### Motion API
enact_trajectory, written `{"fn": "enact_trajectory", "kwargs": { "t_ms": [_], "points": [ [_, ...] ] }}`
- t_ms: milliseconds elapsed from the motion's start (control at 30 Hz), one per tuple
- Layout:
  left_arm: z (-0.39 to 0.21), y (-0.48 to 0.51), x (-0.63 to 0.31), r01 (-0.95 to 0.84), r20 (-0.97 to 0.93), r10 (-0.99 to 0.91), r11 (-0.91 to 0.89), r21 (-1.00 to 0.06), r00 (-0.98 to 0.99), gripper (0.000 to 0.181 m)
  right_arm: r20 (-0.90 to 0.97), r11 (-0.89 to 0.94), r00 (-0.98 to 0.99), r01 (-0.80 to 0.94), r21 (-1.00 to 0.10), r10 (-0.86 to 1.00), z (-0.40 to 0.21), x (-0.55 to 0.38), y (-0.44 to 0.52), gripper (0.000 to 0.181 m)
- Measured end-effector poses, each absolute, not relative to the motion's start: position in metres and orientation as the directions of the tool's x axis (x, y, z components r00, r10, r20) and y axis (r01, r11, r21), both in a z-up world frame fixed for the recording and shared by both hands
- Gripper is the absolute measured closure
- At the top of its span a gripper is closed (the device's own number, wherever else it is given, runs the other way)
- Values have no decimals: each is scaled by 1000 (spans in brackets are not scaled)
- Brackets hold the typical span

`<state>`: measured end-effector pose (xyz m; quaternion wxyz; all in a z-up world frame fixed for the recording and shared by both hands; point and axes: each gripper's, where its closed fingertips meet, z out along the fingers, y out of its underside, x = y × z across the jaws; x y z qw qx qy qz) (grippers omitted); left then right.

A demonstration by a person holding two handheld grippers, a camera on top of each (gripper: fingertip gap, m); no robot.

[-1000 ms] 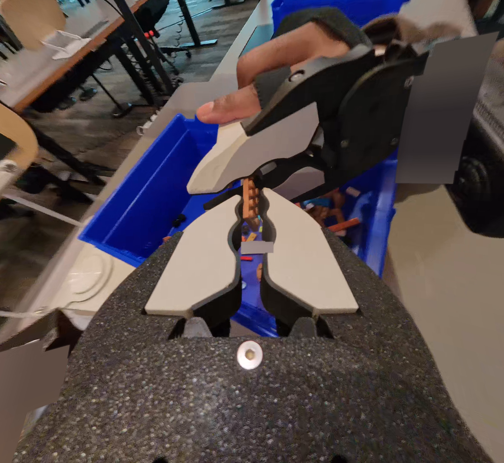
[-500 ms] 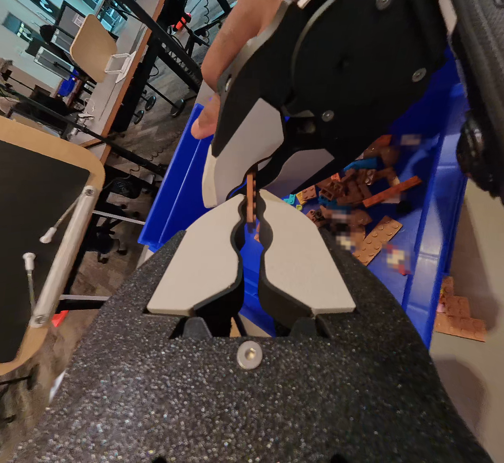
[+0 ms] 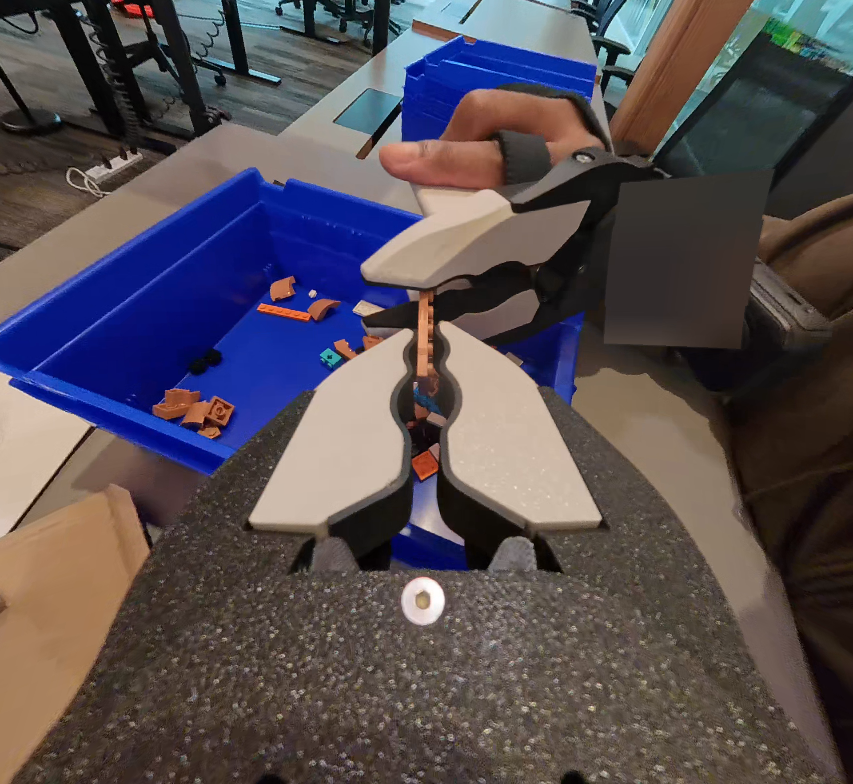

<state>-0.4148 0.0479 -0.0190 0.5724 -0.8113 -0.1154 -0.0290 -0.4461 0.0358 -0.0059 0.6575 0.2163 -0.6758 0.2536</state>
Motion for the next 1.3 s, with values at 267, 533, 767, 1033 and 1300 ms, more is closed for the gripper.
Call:
{"fn": "enact_trajectory", "kwargs": {
  "t_ms": [267,533,767,1033,1300],
  "points": [
    [-34,47,-424,-75,-224,227,-526,-847,948,176,994,818,-99,-574,-23,-42,-23,-453,39,165],
    [-44,47,-431,-270,-520,191,-680,-682,833,175,972,847,-229,-526,-77,-53,-40,-458,42,168],
    [-50,50,-438,-374,-677,138,-746,-551,723,175,944,863,-326,-490,-123,-51,-52,-462,47,169],
    [-52,49,-437,-338,-601,150,-710,-617,785,175,924,859,-380,-484,-167,-35,-56,-459,45,170],
    [-41,49,-428,-68,-214,224,-524,-849,951,176,952,855,-307,-493,-159,0,-44,-464,45,152]
  ]
}}
